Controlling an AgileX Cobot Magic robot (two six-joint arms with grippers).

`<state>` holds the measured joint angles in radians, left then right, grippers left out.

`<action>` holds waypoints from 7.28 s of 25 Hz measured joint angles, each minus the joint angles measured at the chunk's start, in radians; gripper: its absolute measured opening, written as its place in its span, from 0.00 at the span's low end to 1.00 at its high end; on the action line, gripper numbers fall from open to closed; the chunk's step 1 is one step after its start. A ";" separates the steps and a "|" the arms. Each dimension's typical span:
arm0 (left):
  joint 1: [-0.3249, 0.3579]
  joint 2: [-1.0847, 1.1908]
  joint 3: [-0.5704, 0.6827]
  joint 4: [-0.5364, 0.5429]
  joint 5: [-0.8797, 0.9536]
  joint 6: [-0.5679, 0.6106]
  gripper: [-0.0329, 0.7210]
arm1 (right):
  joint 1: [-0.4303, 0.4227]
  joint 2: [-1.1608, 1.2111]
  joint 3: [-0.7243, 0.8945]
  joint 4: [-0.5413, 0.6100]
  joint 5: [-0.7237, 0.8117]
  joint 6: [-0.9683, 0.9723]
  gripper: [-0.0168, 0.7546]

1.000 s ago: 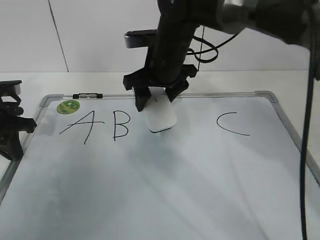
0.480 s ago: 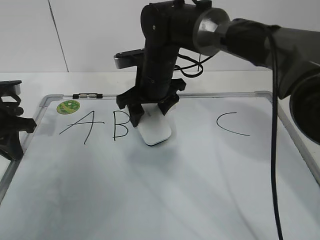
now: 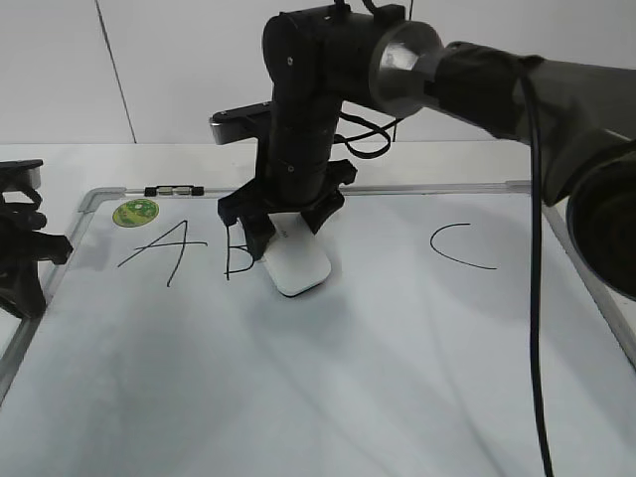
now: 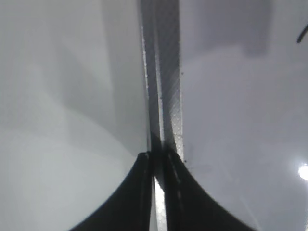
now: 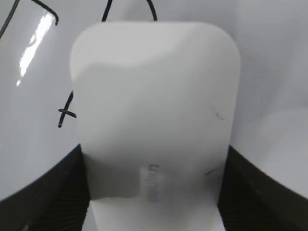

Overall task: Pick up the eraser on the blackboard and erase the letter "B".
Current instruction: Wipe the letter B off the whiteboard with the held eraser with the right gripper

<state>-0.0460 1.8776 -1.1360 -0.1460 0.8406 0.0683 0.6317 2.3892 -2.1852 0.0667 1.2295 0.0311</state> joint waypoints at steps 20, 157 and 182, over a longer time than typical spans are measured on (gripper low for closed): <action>0.000 0.000 0.000 0.000 0.000 0.000 0.09 | 0.000 0.010 0.000 0.025 -0.036 -0.031 0.83; 0.000 0.000 -0.002 -0.010 -0.023 0.012 0.09 | 0.042 0.178 -0.278 -0.034 0.020 -0.088 0.76; 0.000 0.000 -0.002 -0.010 -0.022 0.013 0.09 | -0.012 0.178 -0.279 -0.144 0.018 -0.048 0.75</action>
<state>-0.0460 1.8776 -1.1379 -0.1557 0.8190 0.0813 0.6197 2.5667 -2.4646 -0.0771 1.2480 -0.0165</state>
